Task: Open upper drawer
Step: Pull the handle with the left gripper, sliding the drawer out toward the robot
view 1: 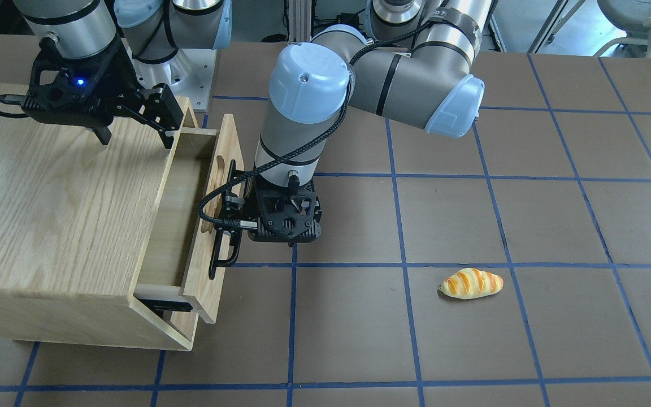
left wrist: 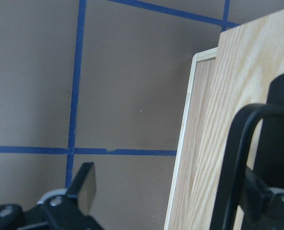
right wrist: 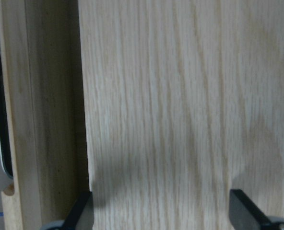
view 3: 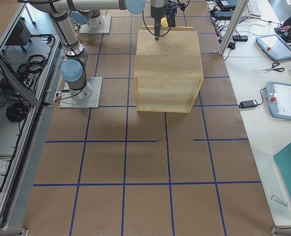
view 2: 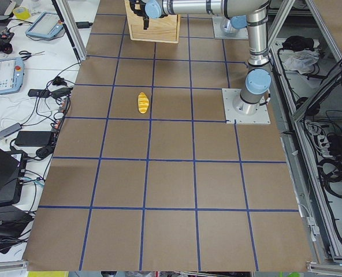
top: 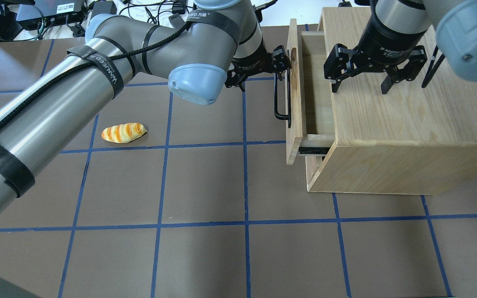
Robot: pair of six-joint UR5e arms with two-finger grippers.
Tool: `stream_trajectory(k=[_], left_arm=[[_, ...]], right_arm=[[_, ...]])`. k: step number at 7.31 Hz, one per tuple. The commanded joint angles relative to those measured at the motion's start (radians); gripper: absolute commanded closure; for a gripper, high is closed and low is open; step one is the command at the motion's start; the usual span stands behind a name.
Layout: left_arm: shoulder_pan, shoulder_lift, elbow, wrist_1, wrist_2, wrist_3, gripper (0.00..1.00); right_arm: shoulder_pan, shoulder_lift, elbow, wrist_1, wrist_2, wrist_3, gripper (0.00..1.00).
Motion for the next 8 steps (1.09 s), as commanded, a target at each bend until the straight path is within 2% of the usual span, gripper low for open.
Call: stream_trajectory(k=[1, 8], left_arm=[[0.037, 0.015, -0.005, -0.031, 0.024, 0.064, 0.0], [0.129, 0.032, 0.001, -0.082, 0.027, 0.152, 0.0]], right_arm=[[0.0, 0.0, 0.0, 0.0, -0.001, 0.0, 0.0], [0.0, 0.0, 0.0, 0.0, 0.0, 0.0, 0.0]])
